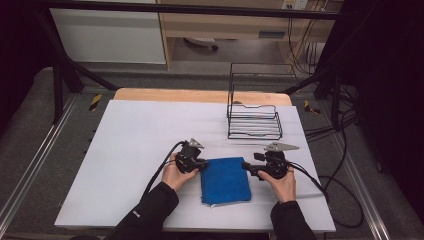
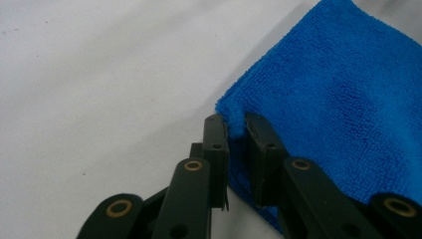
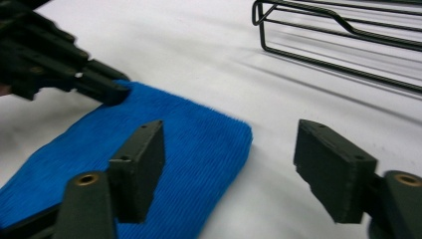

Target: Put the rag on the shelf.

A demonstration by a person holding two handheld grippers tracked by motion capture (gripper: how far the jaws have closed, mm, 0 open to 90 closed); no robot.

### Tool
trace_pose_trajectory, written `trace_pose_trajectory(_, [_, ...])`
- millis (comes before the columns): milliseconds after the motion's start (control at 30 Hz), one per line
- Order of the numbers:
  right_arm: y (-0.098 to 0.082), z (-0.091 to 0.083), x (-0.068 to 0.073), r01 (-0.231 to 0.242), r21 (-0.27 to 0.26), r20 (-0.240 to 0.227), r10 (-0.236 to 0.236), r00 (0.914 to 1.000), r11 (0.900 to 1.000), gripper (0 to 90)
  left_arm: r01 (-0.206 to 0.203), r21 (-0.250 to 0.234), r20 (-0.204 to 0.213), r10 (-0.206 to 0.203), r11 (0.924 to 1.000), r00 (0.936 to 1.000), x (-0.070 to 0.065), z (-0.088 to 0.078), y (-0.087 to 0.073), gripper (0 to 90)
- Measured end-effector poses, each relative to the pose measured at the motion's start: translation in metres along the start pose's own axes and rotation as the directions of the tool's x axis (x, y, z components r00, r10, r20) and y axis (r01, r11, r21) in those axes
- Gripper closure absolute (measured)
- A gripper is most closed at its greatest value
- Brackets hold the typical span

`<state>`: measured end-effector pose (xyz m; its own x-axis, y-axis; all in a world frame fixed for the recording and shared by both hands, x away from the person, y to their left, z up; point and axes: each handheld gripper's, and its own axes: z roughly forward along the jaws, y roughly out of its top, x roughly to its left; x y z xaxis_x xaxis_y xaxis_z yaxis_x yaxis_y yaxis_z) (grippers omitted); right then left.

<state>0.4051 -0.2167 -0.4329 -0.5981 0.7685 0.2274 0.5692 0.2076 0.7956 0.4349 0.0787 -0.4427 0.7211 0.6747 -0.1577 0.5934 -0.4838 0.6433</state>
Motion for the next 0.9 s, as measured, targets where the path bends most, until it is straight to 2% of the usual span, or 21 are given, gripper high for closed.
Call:
trace_pose_trajectory(267, [0.006, 0.03, -0.005, 0.005, 0.079, 0.02, -0.007, 0.9998, 0.997, 46.9, -0.007, -0.012, -0.008, 0.007, 0.9999, 0.9999, -0.002, 0.001, -0.001, 81.4])
trace_pose_trajectory(367, [0.004, 0.033, -0.006, 0.014, 0.097, 0.04, -0.018, 0.9991, 0.995, 54.3, -0.009, -0.015, -0.006, 0.009, 0.9998, 0.9999, -0.002, 0.001, -0.002, 81.4])
trace_pose_trajectory(733, [0.001, 0.04, -0.005, -0.003, 0.134, 0.008, 0.002, 1.0, 0.991, 75.0, -0.022, -0.022, -0.014, 0.022, 0.9995, 0.9997, -0.003, 0.001, -0.003, 81.3])
trace_pose_trajectory(800, [0.001, 0.039, -0.005, -0.02, 0.143, -0.001, 0.02, 0.9998, 0.99, 79.6, -0.028, -0.025, -0.017, 0.028, 0.9993, 0.9995, -0.004, 0.001, -0.004, 81.7])
trace_pose_trajectory(867, [0.001, 0.039, -0.005, -0.038, 0.148, -0.003, 0.039, 0.9992, 0.988, 83.4, -0.018, -0.03, -0.015, 0.017, 0.9994, 0.9997, -0.003, 0.001, -0.005, 82.3])
trace_pose_trajectory(900, [0.001, 0.039, -0.004, -0.048, 0.153, -0.008, 0.05, 0.9987, 0.987, 84.5, 0.003, -0.038, -0.007, -0.003, 0.9993, 1.0, -0.003, 0.001, -0.005, 82.8])
